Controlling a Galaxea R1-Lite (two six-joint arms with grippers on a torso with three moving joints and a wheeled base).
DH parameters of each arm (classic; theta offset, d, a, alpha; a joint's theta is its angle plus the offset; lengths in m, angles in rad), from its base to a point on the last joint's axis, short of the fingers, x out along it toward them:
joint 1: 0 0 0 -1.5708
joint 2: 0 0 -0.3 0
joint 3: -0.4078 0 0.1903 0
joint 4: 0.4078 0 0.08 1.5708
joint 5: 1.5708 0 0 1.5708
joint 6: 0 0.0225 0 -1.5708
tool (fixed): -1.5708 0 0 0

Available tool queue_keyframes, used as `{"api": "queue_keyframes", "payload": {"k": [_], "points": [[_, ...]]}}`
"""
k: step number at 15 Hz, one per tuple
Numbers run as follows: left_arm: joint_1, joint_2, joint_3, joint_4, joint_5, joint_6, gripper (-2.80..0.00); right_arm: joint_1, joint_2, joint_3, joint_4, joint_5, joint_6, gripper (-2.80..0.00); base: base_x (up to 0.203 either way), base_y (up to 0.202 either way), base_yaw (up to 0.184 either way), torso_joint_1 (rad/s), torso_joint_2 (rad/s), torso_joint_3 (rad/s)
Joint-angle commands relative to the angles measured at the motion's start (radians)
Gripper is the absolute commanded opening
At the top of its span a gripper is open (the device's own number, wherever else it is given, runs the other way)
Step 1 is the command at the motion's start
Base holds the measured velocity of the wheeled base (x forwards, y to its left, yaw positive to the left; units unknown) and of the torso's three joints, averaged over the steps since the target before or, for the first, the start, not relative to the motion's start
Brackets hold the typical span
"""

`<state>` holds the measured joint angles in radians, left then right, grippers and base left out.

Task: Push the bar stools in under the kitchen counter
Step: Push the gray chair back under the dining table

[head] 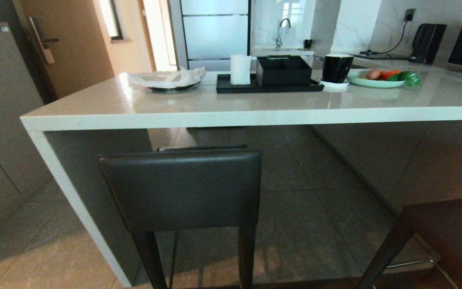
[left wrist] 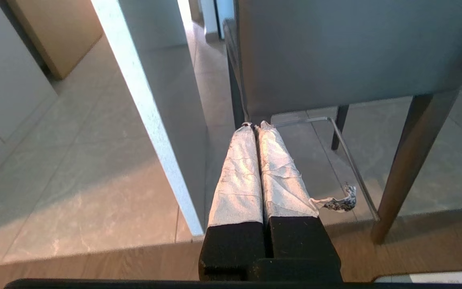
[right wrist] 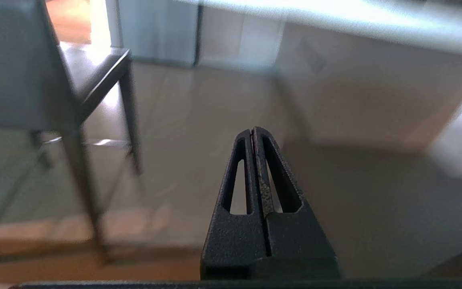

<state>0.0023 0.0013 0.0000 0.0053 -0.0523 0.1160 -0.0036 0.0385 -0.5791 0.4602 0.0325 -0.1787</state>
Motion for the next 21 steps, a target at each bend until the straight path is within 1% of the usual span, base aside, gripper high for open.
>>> {"api": "queue_keyframes", "payload": {"k": [1,2,3,5,6,7,8,9,11,13,14,16,17,18,19,20,21], "points": [[0.001,0.002,0.0,0.001,0.0,0.001,-2.8,0.002,-0.04,0.09,-0.007,0.002,0.042,-2.8,0.0,0.0,0.0,0.0,0.0,0.0],[0.001,0.002,0.0,0.001,0.0,0.0,-2.8,0.002,-0.039,0.154,-0.042,0.003,0.055,-2.8,0.0,0.0,0.0,0.0,0.0,0.0],[0.001,0.002,0.0,0.001,0.0,-0.004,-2.8,0.002,-0.039,0.25,-0.114,0.0,0.058,-2.8,0.0,0.0,0.0,0.0,0.0,0.0],[0.001,0.002,0.0,0.001,0.004,-0.008,-2.8,0.002,-0.039,0.468,-0.319,-0.022,0.041,-2.8,0.0,0.0,0.0,0.0,0.0,0.0],[0.001,0.002,0.0,0.0,0.022,-0.027,-2.8,0.002,-0.039,0.542,-0.458,-0.032,0.031,-2.8,0.0,0.0,0.0,0.0,0.0,0.0],[0.001,0.002,0.0,-0.001,0.035,-0.049,-2.8,0.002,-0.039,0.577,-0.524,-0.029,0.018,-2.8,0.0,0.0,0.0,0.0,0.0,0.0],[0.001,0.002,0.0,-0.001,0.037,-0.062,-2.8,0.002,-0.039,0.579,-0.523,-0.026,0.012,-2.8,0.0,0.0,0.0,0.0,0.0,0.0],[0.001,0.002,0.0,-0.002,0.035,-0.062,-2.8,0.002,-0.039,0.579,-0.525,-0.028,0.027,-2.8,0.0,0.0,0.0,0.0,0.0,0.0],[0.001,0.002,0.0,-0.002,0.034,-0.061,-2.8,0.002,-0.039,0.579,-0.525,-0.028,0.026,-2.8,0.0,0.0,0.0,0.0,0.0,0.0],[0.001,0.002,0.0,-0.002,0.035,-0.062,-2.8,0.002,-0.039,0.579,-0.524,-0.028,0.055,-2.8,0.0,0.0,0.0,0.0,0.0,0.0],[0.001,0.002,0.0,-0.002,0.034,-0.061,-2.8,0.002,-0.039,0.579,-0.526,-0.038,0.096,-2.8,0.0,0.0,0.0,0.0,0.0,0.0],[0.001,0.002,0.0,-0.002,0.034,-0.061,-2.8,0.002,-0.039,0.579,-0.515,-0.047,0.23,-2.8,0.0,0.0,0.0,0.0,0.0,0.0],[0.001,0.002,0.0,-0.002,0.034,-0.061,-2.8,0.002,-0.039,0.58,-0.499,-0.047,0.244,-2.8,0.0,0.0,0.0,0.0,0.0,0.0],[0.001,0.002,0.0,-0.002,0.035,-0.061,-2.8,0.002,-0.039,0.58,-0.499,-0.046,0.189,-2.8,0.0,0.0,0.0,0.0,0.0,0.0],[0.001,0.002,0.0,-0.001,0.034,-0.061,-2.8,0.002,-0.039,0.581,-0.495,-0.036,0.111,-2.8,0.0,0.0,0.0,0.0,0.0,0.0],[0.001,0.002,0.0,-0.002,0.032,-0.061,-2.8,0.002,-0.039,0.581,-0.489,-0.017,0.072,-2.8,0.0,0.0,0.0,0.0,0.0,0.0],[0.001,0.002,0.0,-0.002,0.034,-0.061,-2.8,0.002,-0.039,0.581,-0.474,-0.014,0.07,-2.8,0.0,0.0,0.0,0.0,0.0,0.0]]}}
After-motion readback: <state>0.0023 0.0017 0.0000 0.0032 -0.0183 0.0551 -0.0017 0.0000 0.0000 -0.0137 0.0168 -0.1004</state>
